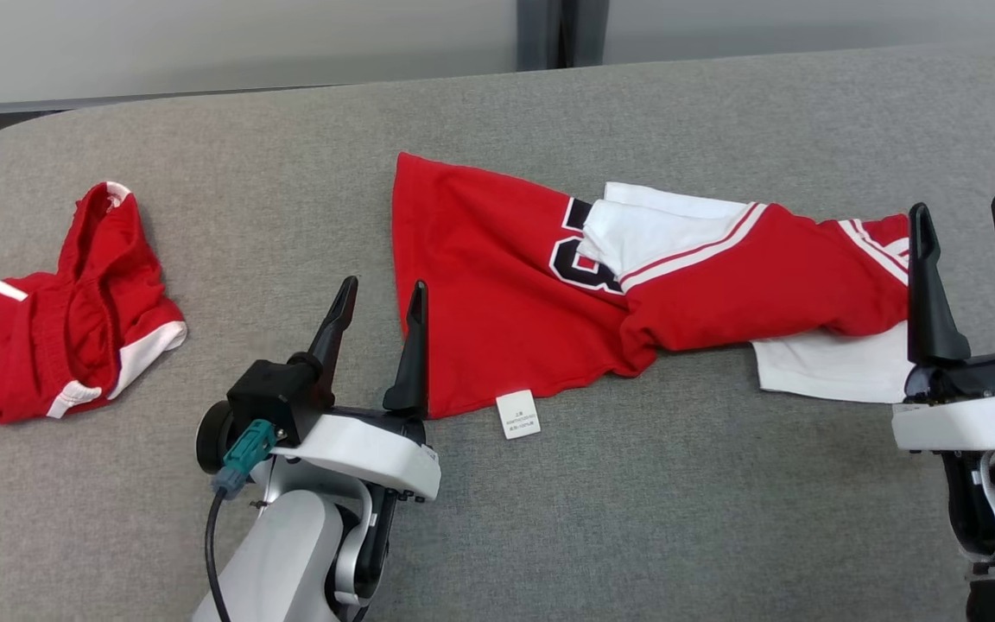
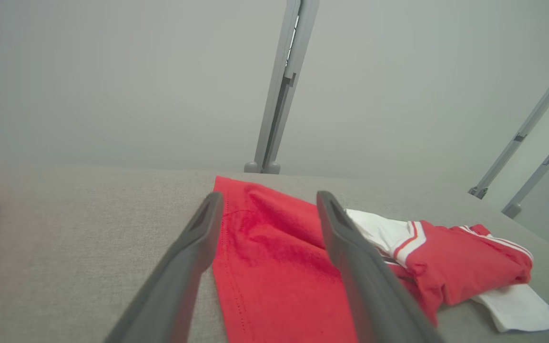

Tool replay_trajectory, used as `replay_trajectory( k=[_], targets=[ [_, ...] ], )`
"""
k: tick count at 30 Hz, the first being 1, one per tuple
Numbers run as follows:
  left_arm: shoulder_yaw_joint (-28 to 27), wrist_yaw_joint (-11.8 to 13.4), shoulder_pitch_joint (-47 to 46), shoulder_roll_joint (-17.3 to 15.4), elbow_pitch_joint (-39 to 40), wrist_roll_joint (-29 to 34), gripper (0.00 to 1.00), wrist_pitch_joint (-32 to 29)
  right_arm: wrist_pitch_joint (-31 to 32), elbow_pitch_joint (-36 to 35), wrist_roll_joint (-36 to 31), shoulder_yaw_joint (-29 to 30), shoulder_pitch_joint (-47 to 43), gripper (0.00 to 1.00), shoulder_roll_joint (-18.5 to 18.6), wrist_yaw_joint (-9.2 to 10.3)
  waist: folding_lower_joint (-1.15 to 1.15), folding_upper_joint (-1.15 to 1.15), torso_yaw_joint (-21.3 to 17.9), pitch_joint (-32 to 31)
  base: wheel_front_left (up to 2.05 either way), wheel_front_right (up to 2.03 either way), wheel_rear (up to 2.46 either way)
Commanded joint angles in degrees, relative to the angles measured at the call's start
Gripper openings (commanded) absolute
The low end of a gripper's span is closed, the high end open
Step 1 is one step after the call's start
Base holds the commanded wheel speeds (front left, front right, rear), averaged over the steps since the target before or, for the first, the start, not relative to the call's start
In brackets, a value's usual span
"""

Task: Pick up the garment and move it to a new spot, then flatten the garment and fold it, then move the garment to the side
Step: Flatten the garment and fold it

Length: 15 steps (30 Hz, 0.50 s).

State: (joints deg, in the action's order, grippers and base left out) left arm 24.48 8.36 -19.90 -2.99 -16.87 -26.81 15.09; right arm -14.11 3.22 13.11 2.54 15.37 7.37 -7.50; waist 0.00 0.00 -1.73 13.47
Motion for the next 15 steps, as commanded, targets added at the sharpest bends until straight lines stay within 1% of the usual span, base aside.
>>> replay_trajectory(
  k=[1, 4, 7, 9, 11, 15],
  targets=[
    [-0.6, -0.4, 0.6, -0.2, 0.8, 0.7, 1.00, 0.1, 0.4, 0.7, -0.4, -0.3, 1.0, 1.00, 1.1, 0.02, 0.00, 0.00, 1.0, 0.5, 0.00, 0.00, 0.00],
    [-0.8, -1.1, 1.1, 0.0, 1.9, 1.4, 1.00, 0.1, 1.4, 2.5, -0.5, -2.1, 3.7, 1.00, 3.6, 0.02, 0.00, 0.00, 1.9, 1.5, 0.00, 0.00, 0.00],
    [0.3, -1.1, 0.4, 0.0, 2.7, 0.7, 1.00, 0.1, 2.6, 5.9, -0.1, -5.6, 7.8, 1.00, 7.7, 0.02, 0.00, 0.00, 2.8, 2.6, 0.00, 0.00, 0.00],
    [0.8, -0.8, -0.4, 0.0, 3.2, 0.3, 1.00, 0.1, 4.1, 9.2, 1.0, -10.1, 11.2, 1.00, 11.1, 0.02, 0.00, 0.00, 3.3, 3.7, 0.00, 0.00, 0.00],
    [1.3, -0.5, -1.1, 0.0, 4.0, 0.1, 1.00, 0.1, 6.1, 12.7, 3.1, -15.7, 15.0, 1.00, 14.8, 0.02, 0.00, 0.00, 3.9, 4.8, 0.00, 0.00, 0.00],
    [3.0, -0.2, -2.1, 0.0, 5.3, -0.4, 1.00, 0.1, 10.4, 18.5, 10.9, -26.5, 22.7, 1.00, 21.0, 0.02, 0.00, 0.00, 5.5, 6.7, 0.00, 0.00, 0.00]
  ],
)
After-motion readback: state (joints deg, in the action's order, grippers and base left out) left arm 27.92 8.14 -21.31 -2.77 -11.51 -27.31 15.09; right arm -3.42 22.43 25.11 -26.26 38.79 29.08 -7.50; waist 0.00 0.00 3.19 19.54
